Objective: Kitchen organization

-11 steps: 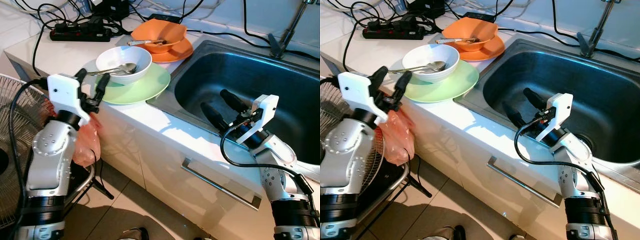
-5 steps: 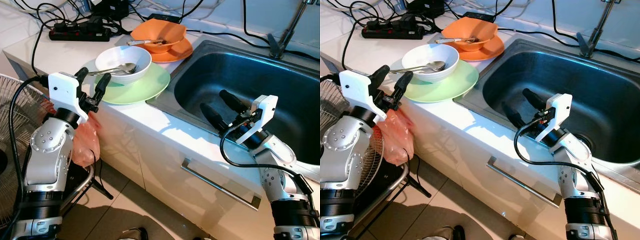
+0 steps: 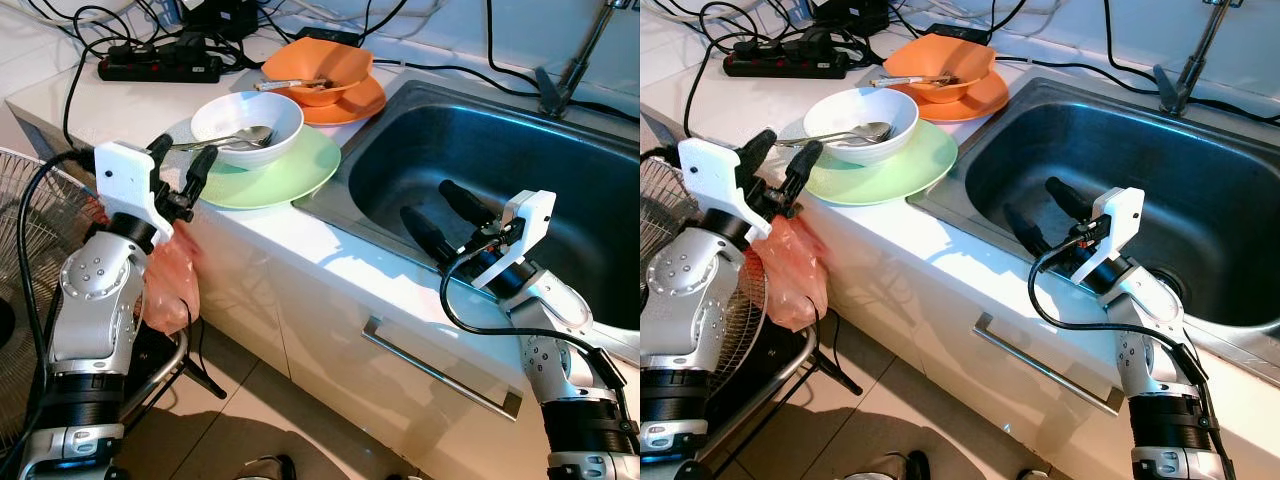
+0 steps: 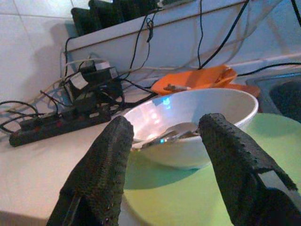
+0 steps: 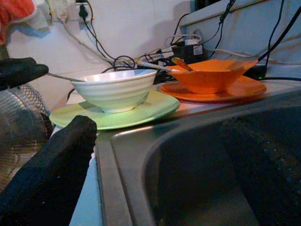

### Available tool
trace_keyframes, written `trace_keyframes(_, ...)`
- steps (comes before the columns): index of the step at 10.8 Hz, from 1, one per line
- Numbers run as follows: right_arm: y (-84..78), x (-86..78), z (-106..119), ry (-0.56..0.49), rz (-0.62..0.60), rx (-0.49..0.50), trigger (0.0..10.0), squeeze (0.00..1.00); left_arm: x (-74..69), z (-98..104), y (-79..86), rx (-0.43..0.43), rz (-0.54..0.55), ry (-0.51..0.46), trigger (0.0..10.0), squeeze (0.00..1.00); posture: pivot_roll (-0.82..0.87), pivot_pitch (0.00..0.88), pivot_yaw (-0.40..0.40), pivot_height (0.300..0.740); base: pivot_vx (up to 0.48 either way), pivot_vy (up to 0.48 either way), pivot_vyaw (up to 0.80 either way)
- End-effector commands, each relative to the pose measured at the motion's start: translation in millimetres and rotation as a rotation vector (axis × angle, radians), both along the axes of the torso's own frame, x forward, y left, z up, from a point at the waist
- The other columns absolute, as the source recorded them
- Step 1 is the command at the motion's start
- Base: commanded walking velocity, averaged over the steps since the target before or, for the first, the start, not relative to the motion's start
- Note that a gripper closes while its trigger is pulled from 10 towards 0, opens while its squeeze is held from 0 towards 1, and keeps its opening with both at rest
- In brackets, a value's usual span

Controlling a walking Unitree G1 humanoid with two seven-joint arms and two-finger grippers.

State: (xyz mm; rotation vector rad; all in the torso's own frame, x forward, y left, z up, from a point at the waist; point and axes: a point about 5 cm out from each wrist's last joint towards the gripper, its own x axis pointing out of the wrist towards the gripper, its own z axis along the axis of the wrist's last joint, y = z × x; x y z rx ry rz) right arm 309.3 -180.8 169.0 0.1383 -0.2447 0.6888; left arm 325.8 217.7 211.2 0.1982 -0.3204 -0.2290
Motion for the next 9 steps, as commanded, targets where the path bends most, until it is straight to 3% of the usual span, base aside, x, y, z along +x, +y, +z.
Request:
trace_keyframes(1,-0.8,-1.0,-7.7,0.028,0.000,-0.002,10.0,0.00,0.6,5.5,5.3,0.004,0.013,-0.019,10.0,0.00,0.06,0.108,0.059,0.740,0.000,0.000,0.00)
trace_keyframes(7,-0.9,-1.3,-7.6,0.026,-0.002,-0.005,10.0,0.00,4.5,3.9,2.4,-0.011,0.016,-0.014,10.0,0.00,0.06,0.107,0.058,0.740,0.000,0.000,0.00)
trace_keyframes(9,-1.4,-1.3,-8.0,0.029,-0.006,-0.004,10.0,0.00,5.1,2.7,10.2,-0.018,0.062,-0.009,10.0,0.00,0.06,0.111,0.059,0.740,0.000,0.000,0.00)
